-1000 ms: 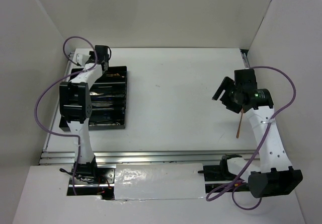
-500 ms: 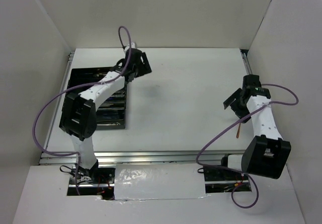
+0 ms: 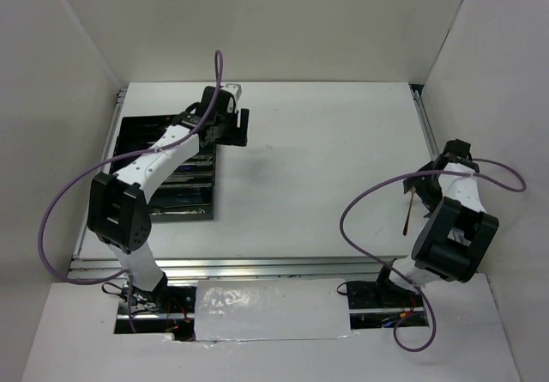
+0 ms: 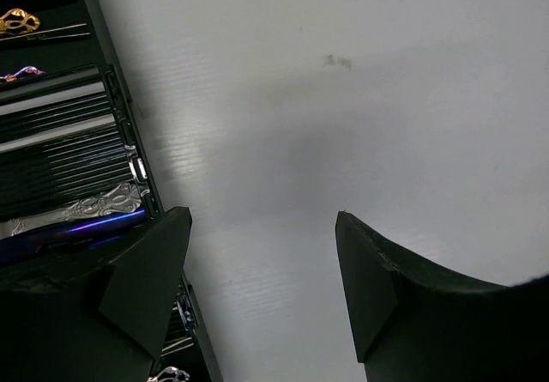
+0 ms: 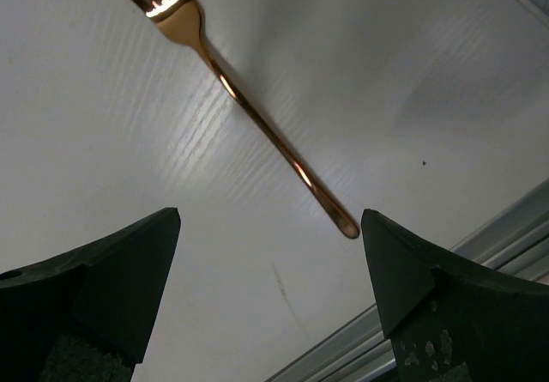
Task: Sort the eating utensils into containers
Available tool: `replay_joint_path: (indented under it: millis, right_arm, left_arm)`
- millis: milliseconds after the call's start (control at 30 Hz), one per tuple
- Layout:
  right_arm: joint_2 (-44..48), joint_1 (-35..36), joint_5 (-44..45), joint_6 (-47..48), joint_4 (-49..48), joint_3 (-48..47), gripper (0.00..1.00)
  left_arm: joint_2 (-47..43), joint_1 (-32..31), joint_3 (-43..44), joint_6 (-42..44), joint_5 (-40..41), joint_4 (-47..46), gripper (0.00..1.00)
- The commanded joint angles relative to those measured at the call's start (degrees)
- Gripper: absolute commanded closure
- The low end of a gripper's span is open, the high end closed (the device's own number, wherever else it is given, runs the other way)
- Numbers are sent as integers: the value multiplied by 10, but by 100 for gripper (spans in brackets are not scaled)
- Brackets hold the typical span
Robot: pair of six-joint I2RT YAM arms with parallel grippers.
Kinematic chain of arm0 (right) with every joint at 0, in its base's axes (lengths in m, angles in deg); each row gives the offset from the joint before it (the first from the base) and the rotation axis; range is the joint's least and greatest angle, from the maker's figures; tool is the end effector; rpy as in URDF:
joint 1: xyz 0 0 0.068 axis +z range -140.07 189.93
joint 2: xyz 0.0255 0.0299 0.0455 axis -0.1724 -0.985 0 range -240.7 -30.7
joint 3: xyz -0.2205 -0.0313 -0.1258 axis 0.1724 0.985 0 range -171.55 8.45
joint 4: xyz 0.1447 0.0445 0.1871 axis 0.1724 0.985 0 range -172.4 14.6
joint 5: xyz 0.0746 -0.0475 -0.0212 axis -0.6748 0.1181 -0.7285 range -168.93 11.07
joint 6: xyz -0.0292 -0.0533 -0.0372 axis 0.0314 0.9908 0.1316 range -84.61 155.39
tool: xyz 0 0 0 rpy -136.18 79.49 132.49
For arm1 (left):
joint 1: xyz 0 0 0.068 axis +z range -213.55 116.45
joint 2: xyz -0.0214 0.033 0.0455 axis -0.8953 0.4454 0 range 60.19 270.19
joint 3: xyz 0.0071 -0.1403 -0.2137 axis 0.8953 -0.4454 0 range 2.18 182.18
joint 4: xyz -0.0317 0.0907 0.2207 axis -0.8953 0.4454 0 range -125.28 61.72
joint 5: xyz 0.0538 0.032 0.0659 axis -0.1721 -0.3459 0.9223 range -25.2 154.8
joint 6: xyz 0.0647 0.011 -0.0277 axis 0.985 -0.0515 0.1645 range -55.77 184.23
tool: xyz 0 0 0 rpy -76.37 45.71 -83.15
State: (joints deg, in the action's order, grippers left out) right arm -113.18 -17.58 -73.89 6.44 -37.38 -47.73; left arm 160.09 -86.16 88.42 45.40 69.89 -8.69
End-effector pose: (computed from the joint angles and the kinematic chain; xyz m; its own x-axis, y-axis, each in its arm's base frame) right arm 0.2249 -0.1231 0.1874 -0.5005 0.8042 -0.3206 0.8311 0.5501 0.0823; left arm 0.3656 -0.1468 0.2763 -0.6680 -0.0701 -0.7408 0.1108 0.9751 -0.1922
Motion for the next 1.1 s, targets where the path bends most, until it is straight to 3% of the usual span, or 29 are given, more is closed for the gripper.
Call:
replay_joint_path:
  millis: [0, 300, 433, 767, 1067]
  right_arm:
    - [-13, -38, -38, 24, -75, 5, 6]
    - [-89, -48, -44, 32, -141, 20, 7]
    - [-121, -47, -47, 35, -143, 15, 20]
    - [-177, -47, -47, 72, -95, -49, 33]
    - [-206, -22, -73, 109, -73, -84, 53]
  left_arm:
    - [-15, -6, 3, 42, -23, 25, 19]
    - [15, -5, 41, 48, 19, 40, 20]
    - [33, -5, 60, 46, 38, 53, 20]
    - [50, 10, 63, 6, 74, 7, 21]
    - [56, 11, 65, 23, 105, 6, 21]
